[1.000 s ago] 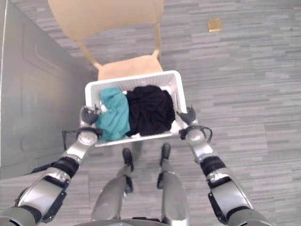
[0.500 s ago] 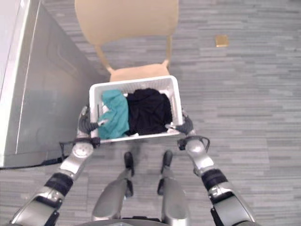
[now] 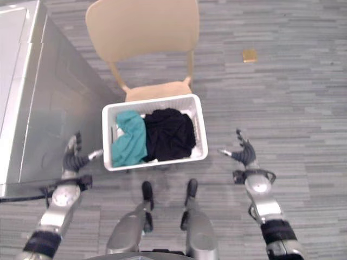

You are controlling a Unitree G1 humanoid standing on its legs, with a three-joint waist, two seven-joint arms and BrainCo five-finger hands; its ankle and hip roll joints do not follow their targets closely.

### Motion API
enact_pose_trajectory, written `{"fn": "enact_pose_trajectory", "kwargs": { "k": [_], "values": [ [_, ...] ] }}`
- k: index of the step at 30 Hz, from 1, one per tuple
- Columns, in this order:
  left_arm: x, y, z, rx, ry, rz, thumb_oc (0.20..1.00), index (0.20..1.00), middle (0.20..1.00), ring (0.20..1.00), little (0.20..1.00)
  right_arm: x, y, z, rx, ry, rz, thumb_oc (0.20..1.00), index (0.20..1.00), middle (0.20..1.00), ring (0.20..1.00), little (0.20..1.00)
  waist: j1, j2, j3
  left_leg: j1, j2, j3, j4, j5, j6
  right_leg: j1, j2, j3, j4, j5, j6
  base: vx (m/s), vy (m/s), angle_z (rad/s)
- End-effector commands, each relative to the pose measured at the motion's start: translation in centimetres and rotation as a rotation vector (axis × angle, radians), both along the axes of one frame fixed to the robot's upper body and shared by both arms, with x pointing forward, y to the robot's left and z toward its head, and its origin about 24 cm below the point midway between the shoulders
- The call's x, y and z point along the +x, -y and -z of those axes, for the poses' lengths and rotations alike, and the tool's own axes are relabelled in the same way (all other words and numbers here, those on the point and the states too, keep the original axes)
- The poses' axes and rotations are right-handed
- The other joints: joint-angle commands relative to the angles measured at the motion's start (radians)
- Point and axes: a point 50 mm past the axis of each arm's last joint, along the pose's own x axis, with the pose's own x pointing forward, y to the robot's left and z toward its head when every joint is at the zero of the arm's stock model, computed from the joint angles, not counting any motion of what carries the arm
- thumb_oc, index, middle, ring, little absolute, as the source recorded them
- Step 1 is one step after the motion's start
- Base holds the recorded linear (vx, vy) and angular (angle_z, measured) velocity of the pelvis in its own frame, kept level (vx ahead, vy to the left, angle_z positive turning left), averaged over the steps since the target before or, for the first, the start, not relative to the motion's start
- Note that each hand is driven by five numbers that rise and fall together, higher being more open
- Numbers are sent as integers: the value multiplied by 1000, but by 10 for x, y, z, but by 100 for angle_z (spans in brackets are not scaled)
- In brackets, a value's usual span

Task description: Grab the laundry basket,head to the washer,open it,put in the laundry and shut it.

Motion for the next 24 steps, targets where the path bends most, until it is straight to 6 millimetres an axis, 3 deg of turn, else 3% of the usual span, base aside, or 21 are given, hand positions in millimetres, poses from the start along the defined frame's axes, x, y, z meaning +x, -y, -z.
{"fn": "enact_pose_trajectory", "kwargs": {
  "k": [1,3,5,9,12,15,16,18,19,22,24],
  "values": [
    [-23,-11,28,-35,-142,-8,1000,1000,1000,1000,1000,-16,3,20,-43,-87,-26,1000,1000,1000,1000,1000,3,-38,-119,-51,0,-9,87,-95,-27,-27,-55,28,147,-225,98,-59,-83,5],
    [-42,-13,50,-43,-256,-18,1000,1000,1000,1000,1000,-27,3,37,-57,-177,-35,1000,1000,1000,1000,1000,2,-34,-134,-29,0,-14,80,-91,-25,-4,-49,25,151,-235,93,-42,-95,5],
    [-80,-14,90,-82,-476,-72,1000,1000,1000,1000,1000,-50,-4,76,-80,-370,-72,1000,1000,1000,1000,1000,12,-30,-166,19,4,-24,70,-87,-27,54,-34,15,150,-261,87,-5,-161,8],
    [-99,-15,112,-41,-620,-86,1000,1000,1000,1000,1000,-62,-21,100,-45,-476,-113,1000,1000,1000,1000,1000,35,-27,-175,17,10,-45,81,-61,-44,99,-19,-10,131,-278,66,-43,-109,18],
    [-93,-13,114,-32,-627,-88,1000,1000,1000,1000,1000,-60,-33,107,-30,-501,-142,1000,1000,1000,1000,1000,56,-17,-151,-36,0,-79,122,-41,-68,98,-26,-57,123,-281,51,-195,-74,44],
    [-86,-9,114,-38,-614,-88,1000,1000,1000,1000,1000,-57,-36,108,-42,-505,-152,1000,1000,1000,1000,1000,63,-18,-147,-67,-13,-95,157,-64,-65,72,-49,-92,120,-266,46,-193,23,91],
    [-84,-7,115,-40,-613,-85,1000,1000,1000,1000,1000,-56,-38,108,-41,-503,-155,1000,1000,1000,1000,1000,61,-23,-147,-59,-5,-77,181,-93,-58,63,-67,-111,118,-252,49,-145,76,65],
    [-83,-4,115,-48,-615,-81,1000,1000,1000,1000,1000,-56,-41,110,-37,-513,-163,1000,1000,1000,1000,1000,52,-31,-154,-41,19,-54,219,-135,-51,53,-94,-137,110,-230,52,-128,166,70],
    [-85,-3,118,-54,-629,-92,1000,1000,1000,1000,1000,-56,-43,111,-27,-515,-159,1000,1000,1000,1000,1000,38,-36,-166,9,77,-26,251,-176,-66,67,-115,-154,102,-227,67,-46,245,80],
    [-83,1,120,-55,-635,-75,1000,1000,1000,1000,1000,-58,-42,112,-4,-514,-133,1000,1000,1000,1000,1000,8,-36,-185,76,155,45,231,-167,-89,75,-158,-201,95,-196,90,-35,308,73],
    [-79,3,117,-41,-623,-46,1000,1000,1000,1000,1000,-62,-41,115,21,-527,-108,1000,1000,1000,1000,1000,-8,-36,-189,83,162,78,192,-159,-94,69,-196,-231,97,-163,116,-43,375,74]
  ]
}}
